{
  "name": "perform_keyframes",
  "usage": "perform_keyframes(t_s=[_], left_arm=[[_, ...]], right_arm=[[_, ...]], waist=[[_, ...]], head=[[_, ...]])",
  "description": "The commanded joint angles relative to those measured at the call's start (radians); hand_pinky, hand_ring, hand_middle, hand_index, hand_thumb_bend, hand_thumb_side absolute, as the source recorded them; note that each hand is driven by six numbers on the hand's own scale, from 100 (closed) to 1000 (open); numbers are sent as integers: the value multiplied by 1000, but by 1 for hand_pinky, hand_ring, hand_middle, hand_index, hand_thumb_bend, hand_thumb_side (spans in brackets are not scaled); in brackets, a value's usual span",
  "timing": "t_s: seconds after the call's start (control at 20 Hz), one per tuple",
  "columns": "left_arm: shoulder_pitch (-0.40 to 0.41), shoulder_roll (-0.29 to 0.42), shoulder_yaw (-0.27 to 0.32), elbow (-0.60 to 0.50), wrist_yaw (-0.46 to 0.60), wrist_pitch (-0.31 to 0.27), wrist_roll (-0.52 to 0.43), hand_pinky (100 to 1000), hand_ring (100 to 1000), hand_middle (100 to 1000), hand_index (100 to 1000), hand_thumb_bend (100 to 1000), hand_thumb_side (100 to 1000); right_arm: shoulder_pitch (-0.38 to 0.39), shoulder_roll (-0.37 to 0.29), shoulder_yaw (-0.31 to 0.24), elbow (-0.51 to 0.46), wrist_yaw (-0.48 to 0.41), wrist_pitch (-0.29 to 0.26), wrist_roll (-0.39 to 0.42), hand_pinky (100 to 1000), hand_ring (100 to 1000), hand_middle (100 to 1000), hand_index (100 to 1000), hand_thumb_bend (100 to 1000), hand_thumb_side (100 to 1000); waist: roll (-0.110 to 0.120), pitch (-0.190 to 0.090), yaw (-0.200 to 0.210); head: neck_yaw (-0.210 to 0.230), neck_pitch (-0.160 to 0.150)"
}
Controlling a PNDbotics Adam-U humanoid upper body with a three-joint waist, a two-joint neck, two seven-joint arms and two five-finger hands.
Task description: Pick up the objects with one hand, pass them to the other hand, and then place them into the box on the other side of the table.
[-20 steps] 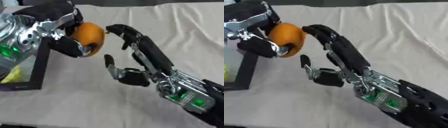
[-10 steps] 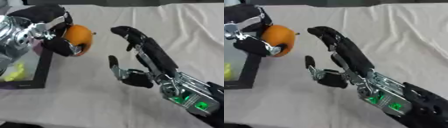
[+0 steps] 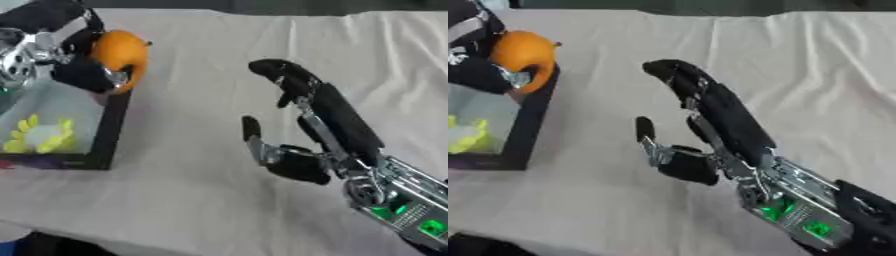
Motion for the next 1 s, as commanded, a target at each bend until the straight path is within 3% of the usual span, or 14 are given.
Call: perform_keyframes(t_s=[0.05,0.25,0.35,0.5,0.65,0.85,1.0], left_arm=[[11,56,63,23,22,104,-23,574,481,281,391,184,325],[33,61,94,71,46,121,36,575,484,282,396,133,304],[39,59,99,97,55,122,58,596,507,331,443,113,301],[46,58,86,127,62,102,46,790,720,595,733,288,378],[48,56,76,158,15,81,-6,910,855,752,861,492,423],[45,53,75,193,-102,72,-95,950,897,802,915,669,430],[43,49,82,198,-177,70,-151,948,897,802,914,687,445]], right_arm=[[-6,-18,-6,-9,11,-2,-6,529,929,866,933,100,477],[0,-16,-4,-9,23,-3,-8,530,929,866,932,100,476],[2,-15,-3,-9,27,-3,-9,531,928,865,931,100,474],[2,-13,-3,-9,29,-4,-11,530,927,864,930,100,477],[4,-12,0,-9,34,-9,-9,532,926,863,928,100,469],[4,-12,-1,-9,36,-12,-10,531,926,862,928,100,467],[5,-13,-1,-9,36,-13,-11,531,926,863,928,100,469]], waist=[[-2,-18,-1],[-7,-18,-1],[-9,-17,-2],[-11,-17,-3],[-12,-17,-6],[-12,-16,-6],[-11,-17,-6]], head=[[23,-14],[44,-20],[54,-22],[64,-22],[71,-23],[74,-22],[75,-21]])
